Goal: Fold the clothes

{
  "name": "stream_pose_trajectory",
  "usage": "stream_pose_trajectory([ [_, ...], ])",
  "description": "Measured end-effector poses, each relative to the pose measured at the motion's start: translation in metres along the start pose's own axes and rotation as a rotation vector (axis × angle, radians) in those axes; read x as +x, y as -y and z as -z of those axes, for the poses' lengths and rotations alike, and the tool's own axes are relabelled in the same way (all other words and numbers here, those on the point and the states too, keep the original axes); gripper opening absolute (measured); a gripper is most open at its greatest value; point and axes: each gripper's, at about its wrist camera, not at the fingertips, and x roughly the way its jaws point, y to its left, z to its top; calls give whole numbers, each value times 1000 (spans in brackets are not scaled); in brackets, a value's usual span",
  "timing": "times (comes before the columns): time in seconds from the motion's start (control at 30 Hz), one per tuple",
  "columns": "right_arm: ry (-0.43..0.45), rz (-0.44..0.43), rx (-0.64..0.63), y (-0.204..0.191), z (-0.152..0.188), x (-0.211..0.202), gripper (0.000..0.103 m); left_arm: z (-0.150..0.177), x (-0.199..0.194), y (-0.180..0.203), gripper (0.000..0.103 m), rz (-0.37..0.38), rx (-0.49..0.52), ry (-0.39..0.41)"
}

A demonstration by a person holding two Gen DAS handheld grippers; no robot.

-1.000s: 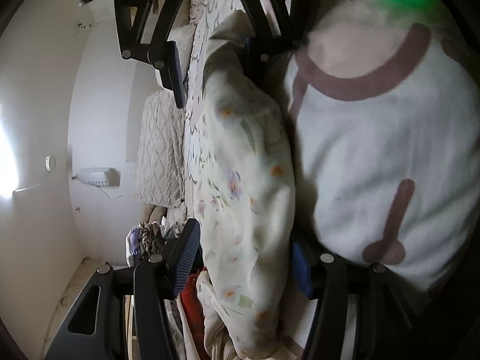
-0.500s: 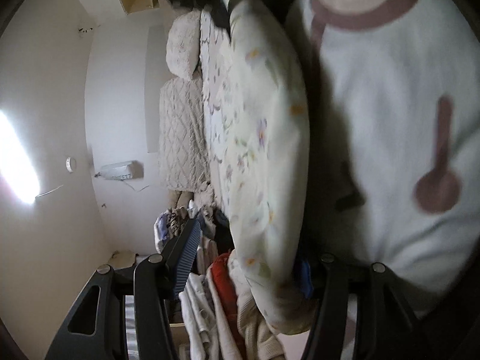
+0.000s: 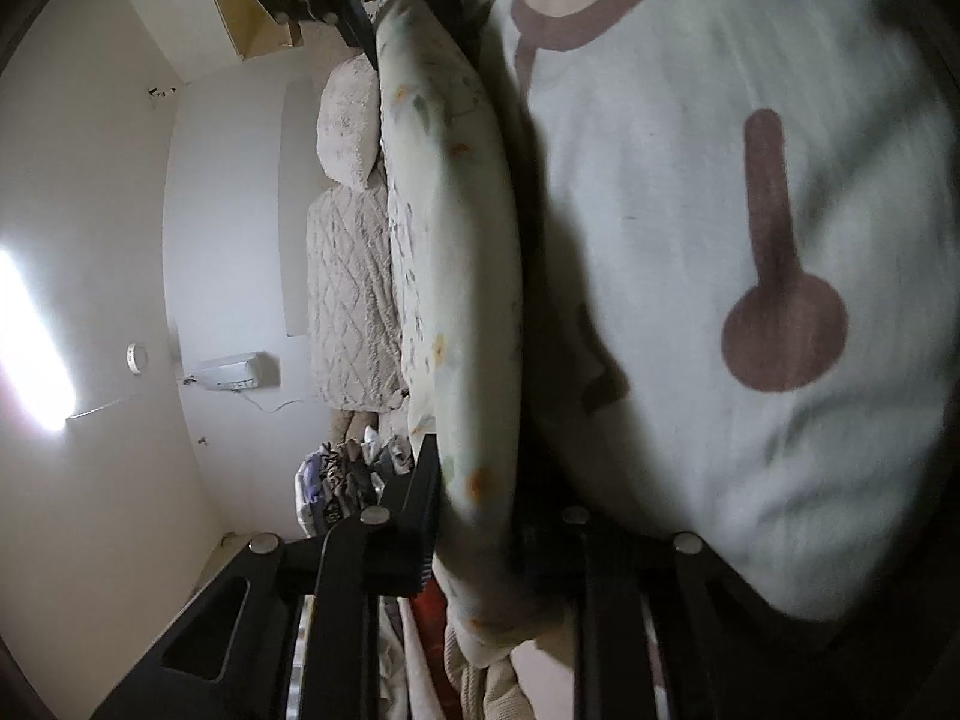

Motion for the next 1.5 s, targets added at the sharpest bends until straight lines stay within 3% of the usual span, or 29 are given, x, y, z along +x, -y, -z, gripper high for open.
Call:
stream_pose_trajectory([
  [0.07, -9, 25, -18, -3, 4, -5, 37, 0, 1, -2, 18, 14, -11, 2],
  [0.13, -18, 49, -37, -7, 9, -10, 50, 0, 3, -6, 18, 26, -23, 4],
  [0.27, 16, 100, -98, -17, 7, -19, 50, -4, 4, -9, 18, 31, -24, 11],
  [0.57, 24, 196, -66, -19, -22, 9, 50, -10, 10, -9, 18, 31, -17, 24],
  [0.7, 15, 222, -47, -17, -26, 12, 50, -10, 16, -23, 10, 129, -126, 6],
  [0.77, 11, 196, -23, -13, -19, 6, 50, -8, 20, -31, 9, 184, -197, -1],
  [0.87, -56, 121, 55, -3, 3, 0, 51, -7, 25, -39, 8, 242, -258, -1],
  [1.07, -306, 76, 246, 28, 50, 2, 51, -3, 23, -47, 8, 342, -349, 10],
  [1.13, -257, 46, 256, 27, 50, -17, 53, -1, 16, -44, 12, 392, -396, 21],
  [1.17, -213, 36, 238, 23, 46, -29, 60, 0, 16, -49, 13, 420, -423, 28],
  [1.2, -164, 29, 211, 16, 38, -41, 81, 1, 15, -50, 13, 453, -453, 30],
  [1.23, -113, 22, 187, 11, 30, -52, 87, 2, 13, -52, 13, 487, -485, 32],
  [1.37, 44, 21, 103, -9, -13, -66, 87, 11, 23, -77, 13, 659, -668, 33],
  [1.5, 86, 40, 152, 0, -47, -45, 87, 20, 32, -99, 13, 788, -828, 35],
])
